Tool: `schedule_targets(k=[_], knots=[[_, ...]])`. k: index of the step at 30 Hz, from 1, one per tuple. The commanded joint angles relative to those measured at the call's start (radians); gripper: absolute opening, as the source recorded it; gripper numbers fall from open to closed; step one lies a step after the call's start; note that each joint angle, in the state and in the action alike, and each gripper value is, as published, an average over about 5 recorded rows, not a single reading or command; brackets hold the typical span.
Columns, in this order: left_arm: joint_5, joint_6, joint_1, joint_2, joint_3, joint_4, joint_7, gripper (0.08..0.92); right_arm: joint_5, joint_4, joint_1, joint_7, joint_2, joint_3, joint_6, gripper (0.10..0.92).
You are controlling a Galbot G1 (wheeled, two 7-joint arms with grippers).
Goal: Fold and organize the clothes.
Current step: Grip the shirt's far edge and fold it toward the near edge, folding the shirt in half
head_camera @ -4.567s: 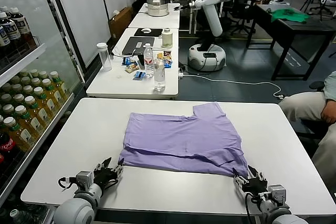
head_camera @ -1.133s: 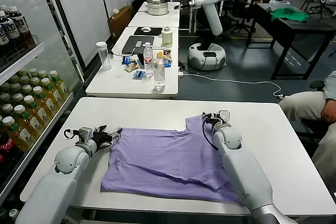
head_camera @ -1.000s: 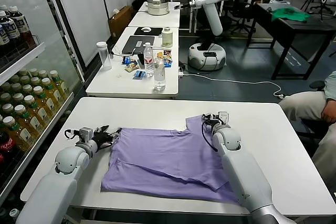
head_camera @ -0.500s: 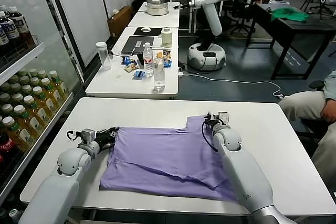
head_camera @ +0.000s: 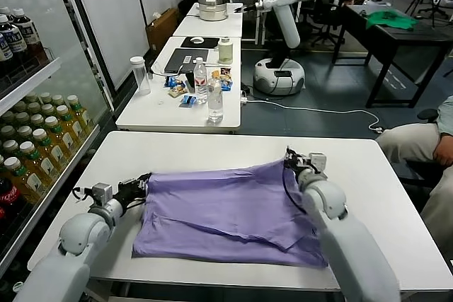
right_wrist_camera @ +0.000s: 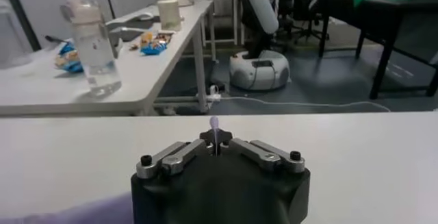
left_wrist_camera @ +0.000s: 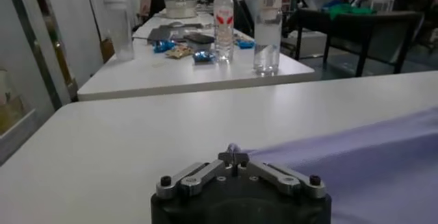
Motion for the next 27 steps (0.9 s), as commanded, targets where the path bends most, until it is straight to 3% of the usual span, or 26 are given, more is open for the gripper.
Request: schedule_targets(k=[1,11,18,21,27], knots=[[-0.042,-0.044,0.264,0.020,-0.109,-0.186,-0.015,0.084,0.032,0.291,-0.310,-0.004,-0.098,0.115,-0.025,0.116],[0.014,-0.026,0.346,0.017,-0.127,-0.236,-0.004,0.084,0.003,0.354,-0.416,0.002,-0.094,0.156,-0.024,0.116],[0.163,0.103,0.366,0.026,-0.158,-0.277,0.013,0.087,-0.043,0.412,-0.508,0.013,-0.121,0.160,-0.027,0.122],[0.139,0.077,0.359,0.029,-0.184,-0.302,-0.027,0.131,-0.050,0.456,-0.521,0.013,-0.125,0.193,-0.026,0.173],[0.029,0.046,0.355,0.019,-0.191,-0.370,-0.159,0.298,-0.062,0.523,-0.549,0.016,-0.117,0.217,-0.026,0.345]])
